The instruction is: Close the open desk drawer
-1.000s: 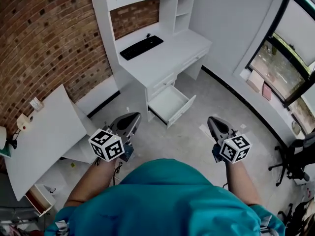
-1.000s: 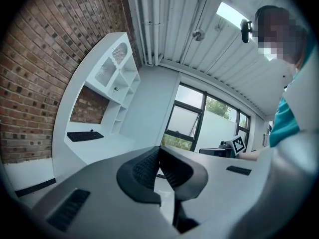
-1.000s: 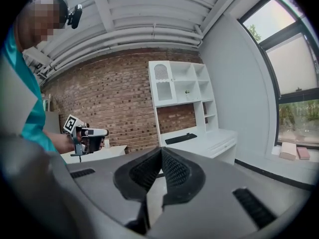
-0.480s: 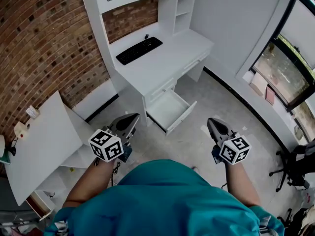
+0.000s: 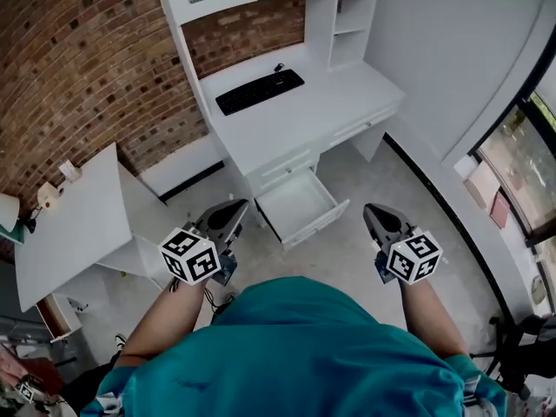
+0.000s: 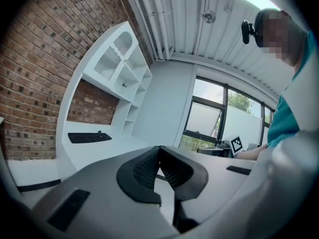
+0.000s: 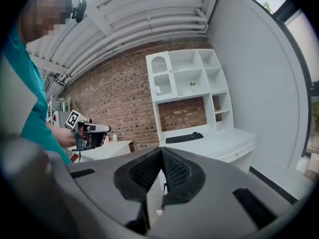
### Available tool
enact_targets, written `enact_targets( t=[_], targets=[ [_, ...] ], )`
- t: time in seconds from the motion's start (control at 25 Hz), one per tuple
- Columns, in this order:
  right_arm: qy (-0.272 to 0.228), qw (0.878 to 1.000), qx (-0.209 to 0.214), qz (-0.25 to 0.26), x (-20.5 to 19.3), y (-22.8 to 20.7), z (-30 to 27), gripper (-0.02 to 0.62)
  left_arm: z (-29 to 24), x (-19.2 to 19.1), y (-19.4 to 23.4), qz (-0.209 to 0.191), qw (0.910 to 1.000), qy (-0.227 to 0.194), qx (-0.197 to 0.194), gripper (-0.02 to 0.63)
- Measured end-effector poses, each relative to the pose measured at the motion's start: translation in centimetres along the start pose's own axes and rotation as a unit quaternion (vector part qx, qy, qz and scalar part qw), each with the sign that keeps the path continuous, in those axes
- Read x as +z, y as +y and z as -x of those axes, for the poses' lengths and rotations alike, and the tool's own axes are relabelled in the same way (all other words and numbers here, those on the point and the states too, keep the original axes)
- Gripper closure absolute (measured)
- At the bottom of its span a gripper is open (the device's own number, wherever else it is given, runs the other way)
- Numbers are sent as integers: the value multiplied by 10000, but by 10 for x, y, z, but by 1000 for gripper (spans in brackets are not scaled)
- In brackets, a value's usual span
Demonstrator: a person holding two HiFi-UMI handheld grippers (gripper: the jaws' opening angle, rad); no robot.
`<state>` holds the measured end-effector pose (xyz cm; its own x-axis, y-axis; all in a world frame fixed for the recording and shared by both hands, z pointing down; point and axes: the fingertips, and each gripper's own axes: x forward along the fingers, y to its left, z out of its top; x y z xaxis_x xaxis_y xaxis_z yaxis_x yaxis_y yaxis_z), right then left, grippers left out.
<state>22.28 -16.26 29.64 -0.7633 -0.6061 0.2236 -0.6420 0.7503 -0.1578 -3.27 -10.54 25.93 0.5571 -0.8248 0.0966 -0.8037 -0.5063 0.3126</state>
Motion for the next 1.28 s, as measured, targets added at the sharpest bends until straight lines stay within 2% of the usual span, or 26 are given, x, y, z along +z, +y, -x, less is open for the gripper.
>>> enact_targets(
  t=[0.12,0.28,0.4,0.56,0.96,1.28],
  targets=[
    [-59,9999,-78,-106,-5,-10,-18,575,-3,-4,22,-52,10000,51,-32,594],
    [-171,9983,-277,-492,-18,-10,-54,575,-4,-16,71,37,9997,214,-63,594],
    [55,9984,-334,-458,-37,-5,-78,575,-8,-32,96,90,9989,441,-136,594],
    [316,9973,-517,-422,-61,-21,-96,574,-30,-60,117,227,9971,705,-184,594],
    [933,9930,-679,-260,-147,-85,-154,572,-94,-139,159,478,9920,1144,-220,594],
    [1397,9865,-719,-457,-254,-128,-194,572,-137,-232,184,626,9828,1676,-465,594]
  ],
)
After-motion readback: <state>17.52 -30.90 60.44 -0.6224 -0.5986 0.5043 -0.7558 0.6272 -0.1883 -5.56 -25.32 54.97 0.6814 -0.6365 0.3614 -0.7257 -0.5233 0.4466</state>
